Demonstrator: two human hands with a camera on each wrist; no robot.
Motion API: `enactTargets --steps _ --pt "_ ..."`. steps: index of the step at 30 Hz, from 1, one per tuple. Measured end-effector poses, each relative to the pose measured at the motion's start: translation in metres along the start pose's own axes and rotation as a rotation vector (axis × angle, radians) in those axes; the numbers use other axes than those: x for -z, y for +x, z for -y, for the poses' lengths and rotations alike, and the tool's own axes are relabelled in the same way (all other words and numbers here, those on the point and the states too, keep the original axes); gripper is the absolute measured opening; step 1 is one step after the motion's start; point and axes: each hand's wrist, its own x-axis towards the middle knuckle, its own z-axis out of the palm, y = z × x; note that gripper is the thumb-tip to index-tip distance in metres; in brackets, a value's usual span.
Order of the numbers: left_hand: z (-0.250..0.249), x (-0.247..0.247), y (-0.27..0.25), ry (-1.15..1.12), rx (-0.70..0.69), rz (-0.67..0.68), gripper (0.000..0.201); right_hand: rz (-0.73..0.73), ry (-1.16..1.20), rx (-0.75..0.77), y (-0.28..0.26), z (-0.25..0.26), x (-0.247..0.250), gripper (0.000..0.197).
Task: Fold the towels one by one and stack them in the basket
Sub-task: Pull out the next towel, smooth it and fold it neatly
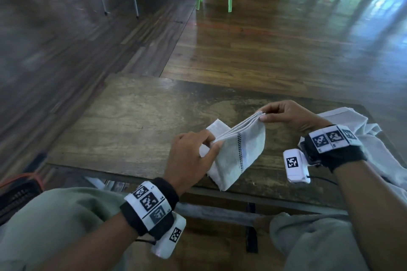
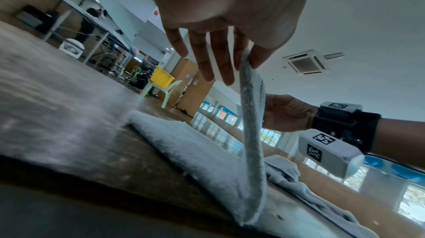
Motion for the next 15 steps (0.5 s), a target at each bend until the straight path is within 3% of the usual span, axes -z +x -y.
enactTargets --steps 8,15 --pt "0.062 0.008 0.005 0.159 0.166 0.129 0.027 0.041 -0.155 -0.048 0.075 -0.005 -0.045 0.007" --pt "0.085 0.001 0.009 0.379 0.309 0.324 0.027 0.065 -0.475 -0.107 0.110 -0.017 -0.074 0.019"
